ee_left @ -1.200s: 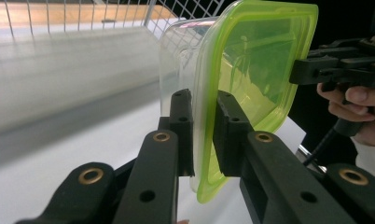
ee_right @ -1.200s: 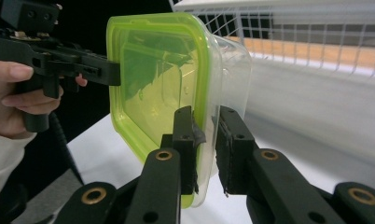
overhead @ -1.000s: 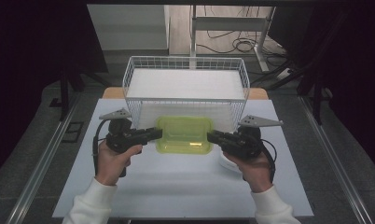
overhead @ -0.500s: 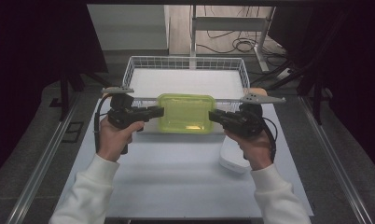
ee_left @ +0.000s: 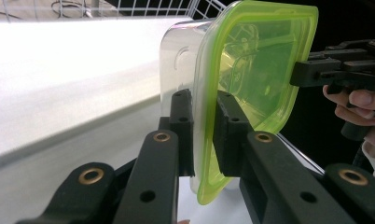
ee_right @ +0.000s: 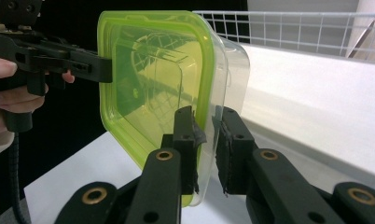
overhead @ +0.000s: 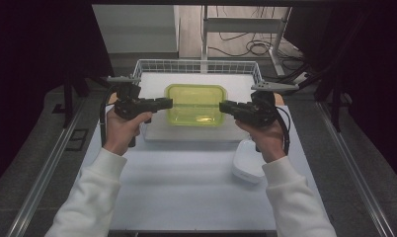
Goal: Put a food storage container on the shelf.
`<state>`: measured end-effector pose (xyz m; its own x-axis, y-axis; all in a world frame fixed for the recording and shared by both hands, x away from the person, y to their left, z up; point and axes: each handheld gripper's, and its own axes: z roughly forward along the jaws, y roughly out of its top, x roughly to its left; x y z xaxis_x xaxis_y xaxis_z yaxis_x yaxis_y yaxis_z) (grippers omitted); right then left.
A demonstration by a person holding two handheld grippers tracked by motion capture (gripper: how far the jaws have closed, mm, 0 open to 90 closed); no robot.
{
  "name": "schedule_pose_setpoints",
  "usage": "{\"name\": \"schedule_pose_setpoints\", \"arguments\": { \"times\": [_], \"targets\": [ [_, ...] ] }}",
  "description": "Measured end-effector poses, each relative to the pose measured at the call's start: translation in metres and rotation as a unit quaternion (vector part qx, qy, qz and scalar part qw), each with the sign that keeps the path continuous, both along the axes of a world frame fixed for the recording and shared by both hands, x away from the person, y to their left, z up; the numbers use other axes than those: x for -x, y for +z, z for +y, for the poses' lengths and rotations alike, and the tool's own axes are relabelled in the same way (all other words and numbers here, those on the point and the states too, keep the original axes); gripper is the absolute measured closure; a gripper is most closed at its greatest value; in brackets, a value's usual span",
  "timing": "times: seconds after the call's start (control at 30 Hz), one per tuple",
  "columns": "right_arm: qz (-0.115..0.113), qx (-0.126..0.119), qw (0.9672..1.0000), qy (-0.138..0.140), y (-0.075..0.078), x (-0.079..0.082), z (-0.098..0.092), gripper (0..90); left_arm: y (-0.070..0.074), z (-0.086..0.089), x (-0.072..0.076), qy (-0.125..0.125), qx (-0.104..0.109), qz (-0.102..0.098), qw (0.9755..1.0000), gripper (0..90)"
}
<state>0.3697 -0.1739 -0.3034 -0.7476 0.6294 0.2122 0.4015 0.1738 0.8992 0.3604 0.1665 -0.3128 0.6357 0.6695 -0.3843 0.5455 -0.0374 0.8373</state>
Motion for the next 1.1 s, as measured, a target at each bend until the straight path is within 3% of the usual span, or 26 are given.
{"name": "schedule_pose_setpoints", "arguments": {
  "times": [0.43,0.63,0.83,1.1],
  "targets": [
    [0.017,-0.007,0.9998,-0.006,0.016,-0.038,0.002,79.0,0.010,0.003,-0.042,-0.003,0.015,0.024,0.9996,79.7],
    [0.039,-0.016,0.9991,-0.008,0.018,-0.056,0.001,79.2,0.013,0.003,-0.056,-0.001,0.012,0.033,0.9994,79.7],
    [0.070,-0.020,0.9972,-0.015,0.012,-0.074,0.004,79.4,0.008,0.004,-0.078,0.000,0.006,0.061,0.9981,79.8],
    [0.108,-0.030,0.9934,-0.023,0.002,-0.097,0.005,79.8,-0.004,0.005,-0.100,0.005,0.015,0.096,0.9953,79.8]
  ]
}}
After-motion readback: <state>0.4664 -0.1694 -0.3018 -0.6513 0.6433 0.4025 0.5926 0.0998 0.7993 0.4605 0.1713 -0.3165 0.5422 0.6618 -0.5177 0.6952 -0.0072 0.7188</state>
